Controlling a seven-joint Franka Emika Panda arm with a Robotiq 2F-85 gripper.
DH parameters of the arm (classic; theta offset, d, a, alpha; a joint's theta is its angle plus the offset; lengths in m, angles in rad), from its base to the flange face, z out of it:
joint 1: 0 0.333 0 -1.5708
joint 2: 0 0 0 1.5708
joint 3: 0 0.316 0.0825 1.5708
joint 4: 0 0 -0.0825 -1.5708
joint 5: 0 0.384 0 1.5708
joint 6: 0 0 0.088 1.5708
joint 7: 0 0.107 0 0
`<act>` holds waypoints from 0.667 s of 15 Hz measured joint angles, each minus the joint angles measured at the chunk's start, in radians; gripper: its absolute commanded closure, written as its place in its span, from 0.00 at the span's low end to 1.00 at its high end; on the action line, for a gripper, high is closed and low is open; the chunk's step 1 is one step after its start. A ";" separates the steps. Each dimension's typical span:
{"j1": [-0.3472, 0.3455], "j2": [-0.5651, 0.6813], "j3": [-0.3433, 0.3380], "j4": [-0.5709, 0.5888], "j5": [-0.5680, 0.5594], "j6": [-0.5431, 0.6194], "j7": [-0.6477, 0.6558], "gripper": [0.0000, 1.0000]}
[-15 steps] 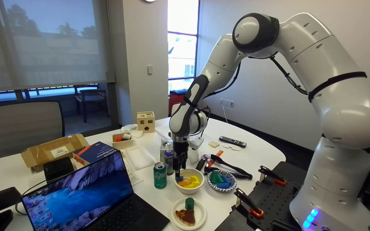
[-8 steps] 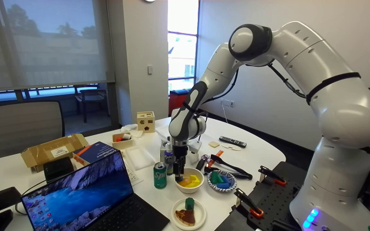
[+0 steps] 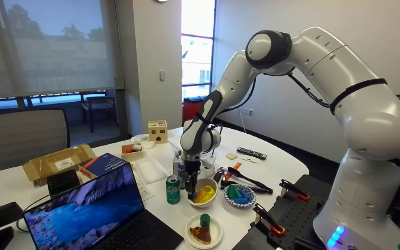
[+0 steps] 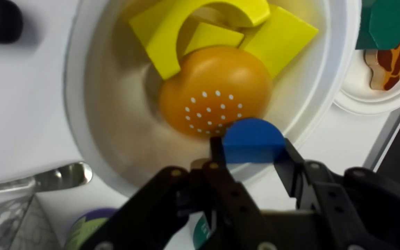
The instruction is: Move the green block from the white bowl to the white plate
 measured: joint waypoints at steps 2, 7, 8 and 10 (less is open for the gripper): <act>-0.008 0.000 0.004 0.000 0.000 0.000 0.000 0.84; -0.024 -0.004 0.008 0.001 -0.002 0.000 -0.007 0.84; -0.026 -0.007 0.009 0.000 -0.002 -0.001 -0.012 0.84; -0.029 -0.023 0.013 0.000 -0.002 -0.013 -0.012 0.84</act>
